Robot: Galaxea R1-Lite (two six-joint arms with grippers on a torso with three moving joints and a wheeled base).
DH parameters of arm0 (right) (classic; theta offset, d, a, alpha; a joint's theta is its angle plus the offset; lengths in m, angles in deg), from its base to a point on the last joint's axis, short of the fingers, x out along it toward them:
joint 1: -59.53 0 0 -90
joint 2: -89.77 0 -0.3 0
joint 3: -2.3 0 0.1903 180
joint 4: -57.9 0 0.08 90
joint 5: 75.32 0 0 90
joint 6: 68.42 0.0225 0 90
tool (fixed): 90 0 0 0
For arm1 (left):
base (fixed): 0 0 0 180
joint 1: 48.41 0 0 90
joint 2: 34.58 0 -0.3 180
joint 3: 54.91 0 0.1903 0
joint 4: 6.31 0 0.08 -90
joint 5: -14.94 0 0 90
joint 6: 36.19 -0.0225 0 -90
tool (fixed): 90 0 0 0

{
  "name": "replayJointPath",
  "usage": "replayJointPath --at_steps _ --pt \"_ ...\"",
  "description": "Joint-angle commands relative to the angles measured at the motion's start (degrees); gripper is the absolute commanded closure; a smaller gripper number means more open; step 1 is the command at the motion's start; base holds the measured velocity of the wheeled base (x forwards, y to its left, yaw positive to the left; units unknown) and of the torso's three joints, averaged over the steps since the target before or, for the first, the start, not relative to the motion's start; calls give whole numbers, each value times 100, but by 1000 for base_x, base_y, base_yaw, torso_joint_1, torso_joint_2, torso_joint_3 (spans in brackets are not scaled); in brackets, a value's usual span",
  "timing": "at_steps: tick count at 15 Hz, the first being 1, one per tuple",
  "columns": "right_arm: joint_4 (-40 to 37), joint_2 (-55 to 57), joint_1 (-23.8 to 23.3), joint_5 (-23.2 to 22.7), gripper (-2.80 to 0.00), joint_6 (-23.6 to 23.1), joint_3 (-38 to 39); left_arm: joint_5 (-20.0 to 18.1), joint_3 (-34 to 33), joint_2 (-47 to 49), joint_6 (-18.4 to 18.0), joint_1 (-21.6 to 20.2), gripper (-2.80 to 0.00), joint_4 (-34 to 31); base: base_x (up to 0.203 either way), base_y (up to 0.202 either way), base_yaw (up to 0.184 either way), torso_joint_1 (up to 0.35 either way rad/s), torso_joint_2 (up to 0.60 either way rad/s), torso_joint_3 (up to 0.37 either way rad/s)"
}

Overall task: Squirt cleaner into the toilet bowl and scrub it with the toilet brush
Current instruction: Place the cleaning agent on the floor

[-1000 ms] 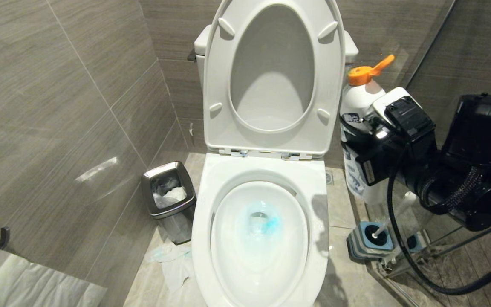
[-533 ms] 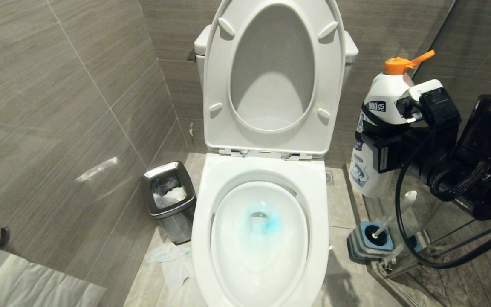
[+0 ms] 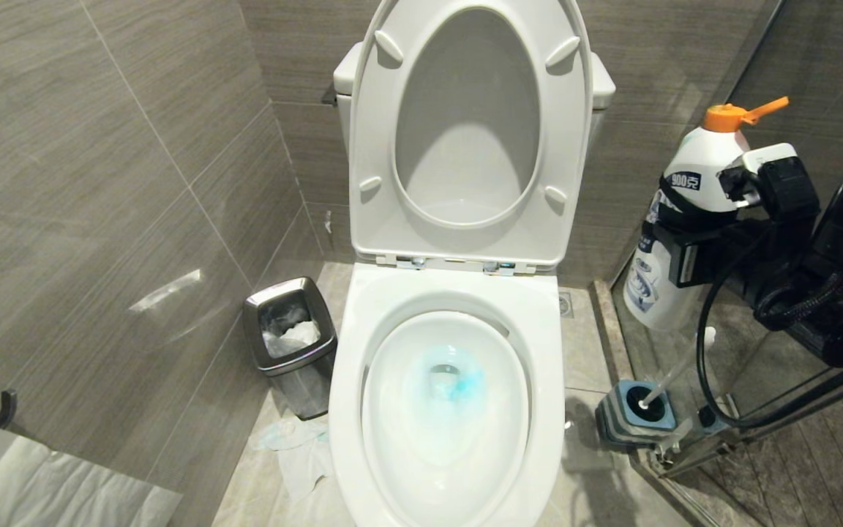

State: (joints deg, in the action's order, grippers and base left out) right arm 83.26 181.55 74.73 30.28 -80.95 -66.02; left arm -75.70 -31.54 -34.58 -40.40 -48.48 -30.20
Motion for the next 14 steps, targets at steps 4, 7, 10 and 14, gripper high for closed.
replayJointPath --at_steps 4,7,10,14 --pt "41 -28 -612 -117 0 3 63 -7 -5 9 -19 -1 0 0 0 0 0 0 0 0" --pt "49 -21 -823 -155 0 146 212 2 -9 0 7 -1 0 0 0 0 0 0 0 0" --pt "367 119 -958 -176 0 155 392 2 -9 2 -1 -1 0 -9 0 0 0 0 0 0" --pt "1443 575 -984 -326 0 29 707 -7 -5 5 -32 -1 0 -9 0 0 0 0 0 0"
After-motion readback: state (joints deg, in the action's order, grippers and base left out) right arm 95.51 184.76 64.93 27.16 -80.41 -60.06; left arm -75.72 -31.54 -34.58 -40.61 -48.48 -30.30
